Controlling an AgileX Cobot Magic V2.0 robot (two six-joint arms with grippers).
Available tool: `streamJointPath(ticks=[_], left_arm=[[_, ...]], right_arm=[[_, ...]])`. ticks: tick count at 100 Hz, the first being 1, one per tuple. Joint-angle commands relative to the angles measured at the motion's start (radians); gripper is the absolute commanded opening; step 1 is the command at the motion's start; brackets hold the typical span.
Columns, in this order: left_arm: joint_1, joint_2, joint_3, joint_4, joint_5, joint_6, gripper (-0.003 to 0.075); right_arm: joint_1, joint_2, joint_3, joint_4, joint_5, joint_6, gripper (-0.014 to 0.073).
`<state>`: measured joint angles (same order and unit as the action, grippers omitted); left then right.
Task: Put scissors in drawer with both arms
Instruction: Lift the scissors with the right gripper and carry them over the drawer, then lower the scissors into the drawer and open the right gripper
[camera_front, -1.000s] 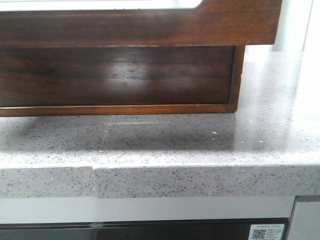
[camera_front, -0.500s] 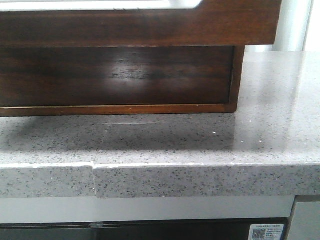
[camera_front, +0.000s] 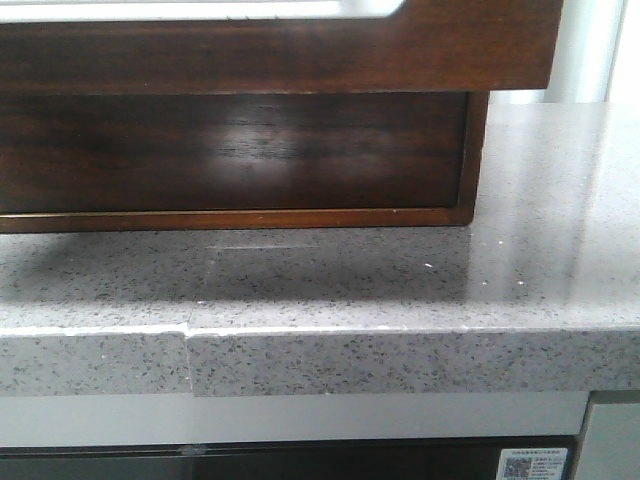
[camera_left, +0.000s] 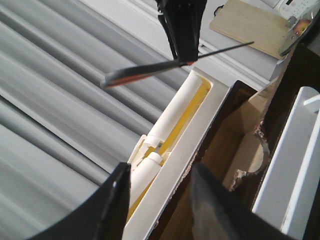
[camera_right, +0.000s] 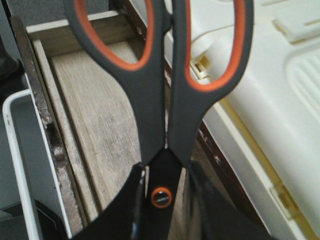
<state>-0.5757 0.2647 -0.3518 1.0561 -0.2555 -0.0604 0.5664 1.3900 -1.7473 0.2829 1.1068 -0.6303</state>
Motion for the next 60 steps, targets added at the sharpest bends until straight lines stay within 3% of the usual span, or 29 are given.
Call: streamJointPath(ticks=[1,25,60], left_arm=[[-0.005,0.011,-0.029,-0.033,-0.025,-0.014,0.0272],[-0.005,0.011,-0.029,-0.033,-0.024,-0.014,0.0272],[-0.005,0.011,-0.029,-0.033,-0.022,-0.014,0.0272]], right_arm=[[0.044,0.02,-0.031,-0.057,-0.08,-0.02,-0.0069],[0.138,0.126,-0.031,-0.251,-0.071,-0.029,-0.0069],[0.15,0.189,-0.031,-0.26,-0.014,-0.058,-0.0069]])
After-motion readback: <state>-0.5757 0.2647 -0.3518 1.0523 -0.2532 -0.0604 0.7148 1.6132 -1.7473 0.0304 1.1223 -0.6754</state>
